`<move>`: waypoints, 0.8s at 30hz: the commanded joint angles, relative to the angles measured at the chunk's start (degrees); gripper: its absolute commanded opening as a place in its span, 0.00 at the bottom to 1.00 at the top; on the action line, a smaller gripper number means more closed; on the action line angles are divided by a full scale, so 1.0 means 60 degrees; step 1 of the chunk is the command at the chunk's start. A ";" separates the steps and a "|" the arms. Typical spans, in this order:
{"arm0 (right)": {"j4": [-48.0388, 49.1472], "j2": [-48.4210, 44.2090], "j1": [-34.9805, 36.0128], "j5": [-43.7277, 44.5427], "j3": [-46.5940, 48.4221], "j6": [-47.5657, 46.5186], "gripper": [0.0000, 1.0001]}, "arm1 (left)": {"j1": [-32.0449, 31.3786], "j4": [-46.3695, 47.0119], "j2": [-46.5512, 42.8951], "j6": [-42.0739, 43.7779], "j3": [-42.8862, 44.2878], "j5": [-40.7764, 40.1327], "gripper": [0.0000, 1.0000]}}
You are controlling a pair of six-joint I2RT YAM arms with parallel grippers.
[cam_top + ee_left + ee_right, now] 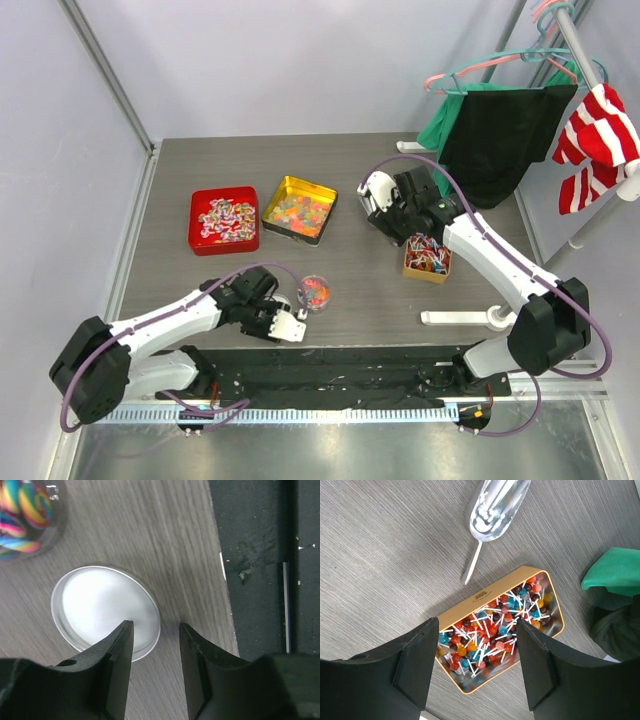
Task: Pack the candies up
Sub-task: Pick up the bottle lid at the center of the board.
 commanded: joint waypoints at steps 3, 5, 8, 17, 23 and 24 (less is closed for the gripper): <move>0.0076 -0.0186 0.0010 -0.0135 0.0227 0.0077 0.68 | -0.0457 0.0417 0.0169 -0.0212 -0.0154 -0.0543 0.45; 0.0090 -0.0186 0.0010 -0.0193 0.0242 0.0091 0.68 | -0.0486 0.0446 0.0256 -0.0242 -0.0140 -0.0558 0.37; 0.0061 -0.0216 -0.0004 -0.0223 0.0242 0.0121 0.67 | -0.0574 0.0593 0.0417 -0.0330 -0.0169 -0.0617 0.35; -0.0042 -0.0289 0.0010 -0.0310 0.0417 0.0121 0.67 | -0.0706 0.0798 0.0886 -0.0461 -0.0067 -0.0618 0.11; -0.0056 -0.0260 0.0040 -0.0296 0.0447 0.0092 0.67 | -0.0721 0.0522 0.0726 -0.0666 0.0152 -0.0500 0.00; -0.0071 -0.0274 0.0054 -0.0296 0.0447 0.0091 0.67 | -0.0706 0.0346 0.0595 -0.0710 0.0269 -0.0413 0.00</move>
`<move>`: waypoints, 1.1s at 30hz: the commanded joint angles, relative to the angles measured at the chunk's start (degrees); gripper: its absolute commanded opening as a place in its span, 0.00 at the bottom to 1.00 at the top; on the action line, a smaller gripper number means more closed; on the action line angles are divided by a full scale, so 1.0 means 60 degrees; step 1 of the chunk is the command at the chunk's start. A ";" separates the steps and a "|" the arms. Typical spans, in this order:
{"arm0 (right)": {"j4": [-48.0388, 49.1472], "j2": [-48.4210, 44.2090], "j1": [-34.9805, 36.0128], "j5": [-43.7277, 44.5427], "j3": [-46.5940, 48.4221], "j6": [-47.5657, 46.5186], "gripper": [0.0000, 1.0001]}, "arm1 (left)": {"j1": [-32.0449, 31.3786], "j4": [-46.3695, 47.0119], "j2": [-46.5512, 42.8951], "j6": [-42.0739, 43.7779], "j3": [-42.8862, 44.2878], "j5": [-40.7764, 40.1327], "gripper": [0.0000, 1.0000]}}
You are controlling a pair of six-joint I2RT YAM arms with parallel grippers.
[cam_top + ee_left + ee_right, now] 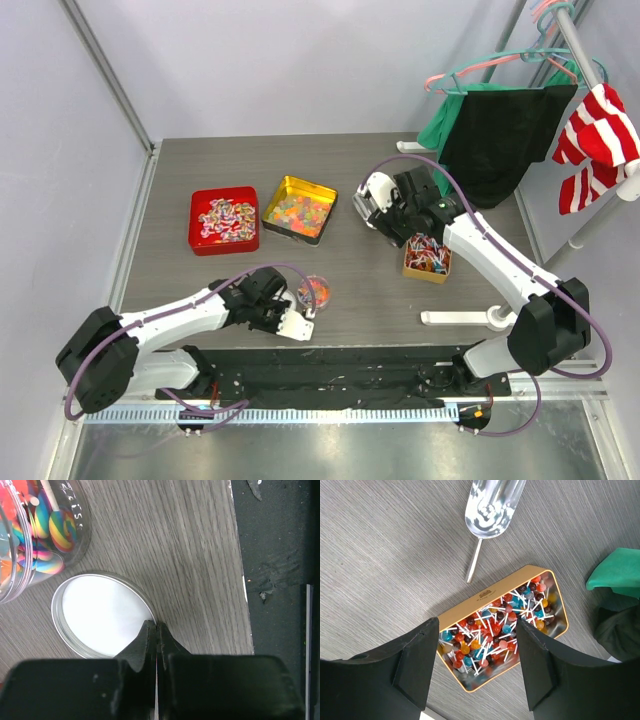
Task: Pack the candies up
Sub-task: Pick up the bottle lid at the center of the board.
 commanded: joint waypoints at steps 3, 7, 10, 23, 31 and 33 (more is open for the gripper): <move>0.0133 -0.0406 0.0109 -0.0154 0.0399 0.0066 0.67 | -0.0032 -0.1450 -0.0361 -0.0493 0.0814 0.0619 0.00; -0.0028 -0.0523 0.0256 -0.0169 0.0516 -0.0007 0.67 | 0.0084 -0.3032 -0.0816 -0.0830 0.2436 0.1454 0.00; -0.0072 -0.0684 0.0344 -0.0154 0.0633 -0.0036 0.68 | 0.0407 -0.4102 -0.1006 -0.1079 0.3580 0.2348 0.00; 0.0381 -0.1314 0.0402 -0.1689 0.1439 0.0167 0.70 | 0.2836 -0.5555 -0.0539 -0.1181 0.6895 0.6022 0.00; 0.2894 -0.2236 0.0490 -0.1737 0.0506 0.0287 0.85 | 0.5429 -0.1405 0.0647 -0.6034 0.7541 1.0402 0.00; 0.3325 -0.2355 0.0695 -0.1445 0.0370 0.0227 0.94 | 0.5958 0.3535 0.1056 -1.0989 0.6930 1.1211 0.00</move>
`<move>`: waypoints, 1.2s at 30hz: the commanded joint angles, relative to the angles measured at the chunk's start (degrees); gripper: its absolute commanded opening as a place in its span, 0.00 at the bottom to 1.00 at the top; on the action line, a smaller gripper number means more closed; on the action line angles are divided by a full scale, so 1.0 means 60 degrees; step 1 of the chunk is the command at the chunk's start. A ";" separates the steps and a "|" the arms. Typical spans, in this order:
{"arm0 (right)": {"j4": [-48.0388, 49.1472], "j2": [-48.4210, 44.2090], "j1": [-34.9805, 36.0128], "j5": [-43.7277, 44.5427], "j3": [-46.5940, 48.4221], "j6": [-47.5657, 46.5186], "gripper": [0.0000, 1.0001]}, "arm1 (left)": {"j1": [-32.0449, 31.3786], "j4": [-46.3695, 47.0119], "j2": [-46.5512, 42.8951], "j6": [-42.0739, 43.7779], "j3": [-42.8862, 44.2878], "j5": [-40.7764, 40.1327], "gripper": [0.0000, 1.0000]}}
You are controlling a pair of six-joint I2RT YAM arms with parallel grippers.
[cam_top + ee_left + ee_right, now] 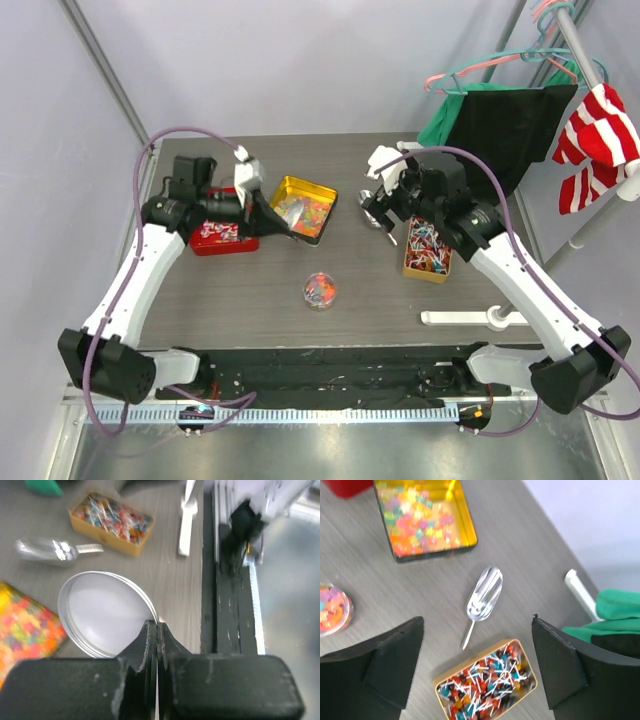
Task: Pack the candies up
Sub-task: Close the bottle lid on the packing bottle.
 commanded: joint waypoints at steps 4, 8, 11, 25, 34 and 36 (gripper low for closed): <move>0.2428 -0.0225 0.0817 0.0547 -0.0512 -0.0626 1.00 | 0.1247 1.4389 0.1790 -1.3803 -0.0915 0.1829 0.00; 0.2941 0.0315 0.1695 0.1236 -0.0527 -0.1343 1.00 | 0.1481 1.8925 0.3883 -1.9347 0.0574 0.1447 0.00; 0.3176 0.0609 0.1844 0.1617 -0.0410 -0.1901 1.00 | 0.1511 1.9424 0.4766 -2.0360 0.1208 0.1183 0.00; 0.0804 0.3304 0.0952 -0.2717 0.3821 -0.1639 1.00 | 0.1204 1.8563 0.3801 -1.9899 0.0113 0.1533 0.00; 0.0086 0.3407 0.0935 -0.3319 0.4468 -0.2195 1.00 | 0.1204 1.6581 0.3478 -1.8998 -0.0094 0.1724 0.00; 0.0028 0.3495 0.1096 -0.3290 0.4541 -0.2240 1.00 | 0.1189 1.6464 0.3478 -1.8969 -0.0065 0.1681 0.00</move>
